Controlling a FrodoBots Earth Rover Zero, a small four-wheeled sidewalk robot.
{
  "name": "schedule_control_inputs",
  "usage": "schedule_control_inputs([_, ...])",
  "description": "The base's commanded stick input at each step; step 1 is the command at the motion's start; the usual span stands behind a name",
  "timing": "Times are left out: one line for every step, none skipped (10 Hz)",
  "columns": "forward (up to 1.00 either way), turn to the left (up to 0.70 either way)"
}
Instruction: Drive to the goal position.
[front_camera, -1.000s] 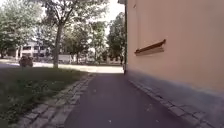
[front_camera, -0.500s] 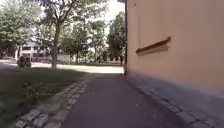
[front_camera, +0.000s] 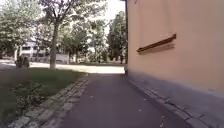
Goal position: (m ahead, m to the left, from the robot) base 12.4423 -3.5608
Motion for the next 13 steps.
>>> schedule_control_inputs([0.44, 0.05])
schedule_control_inputs([0.44, 0.05])
schedule_control_inputs([0.44, 0.05])
schedule_control_inputs([0.44, 0.05])
schedule_control_inputs([0.44, 0.05])
schedule_control_inputs([0.44, 0.04])
schedule_control_inputs([0.44, 0.04])
schedule_control_inputs([0.44, 0.04])
schedule_control_inputs([0.44, 0.05])
schedule_control_inputs([0.44, 0.05])
schedule_control_inputs([0.44, 0.05])
schedule_control_inputs([0.44, 0.05])
schedule_control_inputs([0.44, 0.05])
